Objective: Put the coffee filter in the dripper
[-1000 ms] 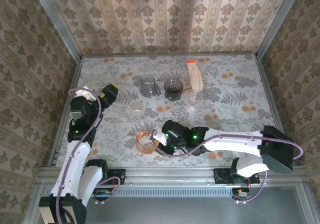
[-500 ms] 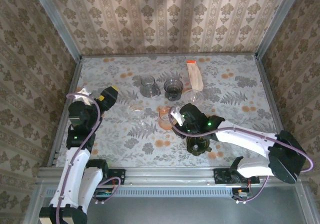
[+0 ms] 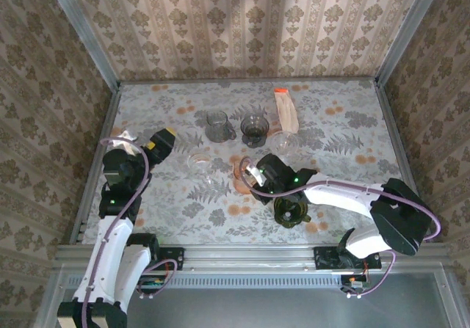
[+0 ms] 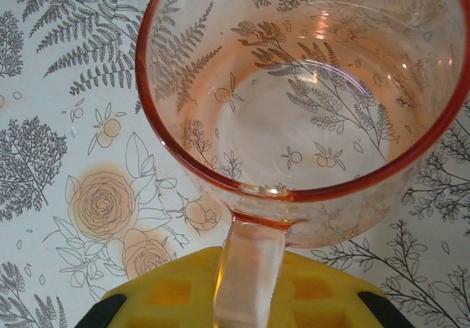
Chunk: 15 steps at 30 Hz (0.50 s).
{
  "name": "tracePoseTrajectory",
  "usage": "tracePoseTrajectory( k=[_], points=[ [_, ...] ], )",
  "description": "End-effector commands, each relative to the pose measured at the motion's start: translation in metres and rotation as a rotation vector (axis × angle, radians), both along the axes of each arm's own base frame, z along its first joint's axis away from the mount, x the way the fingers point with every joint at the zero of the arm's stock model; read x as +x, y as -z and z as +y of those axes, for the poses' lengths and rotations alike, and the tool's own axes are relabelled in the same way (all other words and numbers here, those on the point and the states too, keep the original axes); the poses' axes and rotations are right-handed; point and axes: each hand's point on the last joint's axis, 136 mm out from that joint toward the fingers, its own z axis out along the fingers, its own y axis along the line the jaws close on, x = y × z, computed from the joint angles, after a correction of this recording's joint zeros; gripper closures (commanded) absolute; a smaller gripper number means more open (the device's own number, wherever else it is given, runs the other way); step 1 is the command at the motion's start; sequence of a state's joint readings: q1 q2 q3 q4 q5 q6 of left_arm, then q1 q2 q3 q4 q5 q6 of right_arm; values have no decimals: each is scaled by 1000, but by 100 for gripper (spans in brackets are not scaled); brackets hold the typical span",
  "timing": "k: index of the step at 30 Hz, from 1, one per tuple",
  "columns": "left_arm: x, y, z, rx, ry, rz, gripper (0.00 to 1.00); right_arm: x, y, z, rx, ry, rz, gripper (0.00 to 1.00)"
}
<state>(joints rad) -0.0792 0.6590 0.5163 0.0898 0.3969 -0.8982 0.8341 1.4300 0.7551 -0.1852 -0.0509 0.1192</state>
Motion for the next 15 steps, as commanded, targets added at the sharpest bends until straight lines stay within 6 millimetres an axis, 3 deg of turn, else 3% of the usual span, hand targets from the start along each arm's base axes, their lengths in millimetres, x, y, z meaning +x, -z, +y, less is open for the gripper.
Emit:
tracePoseTrajectory(
  k=[1, 7, 10, 15],
  points=[
    [-2, 2, -5, -13, 24, 5, 7, -2, 3, 6, 3, 17, 16, 83],
    [0, 4, -7, -14, 31, 16, 7, -8, 9, 9, -8, 24, 30, 69],
    [0, 4, -8, -13, 35, 20, 6, -9, 4, 10, 3, 29, 20, 55],
    [-1, 3, -10, -13, 40, 20, 5, -7, -31, 7, 57, 75, -20, 36]
  ],
)
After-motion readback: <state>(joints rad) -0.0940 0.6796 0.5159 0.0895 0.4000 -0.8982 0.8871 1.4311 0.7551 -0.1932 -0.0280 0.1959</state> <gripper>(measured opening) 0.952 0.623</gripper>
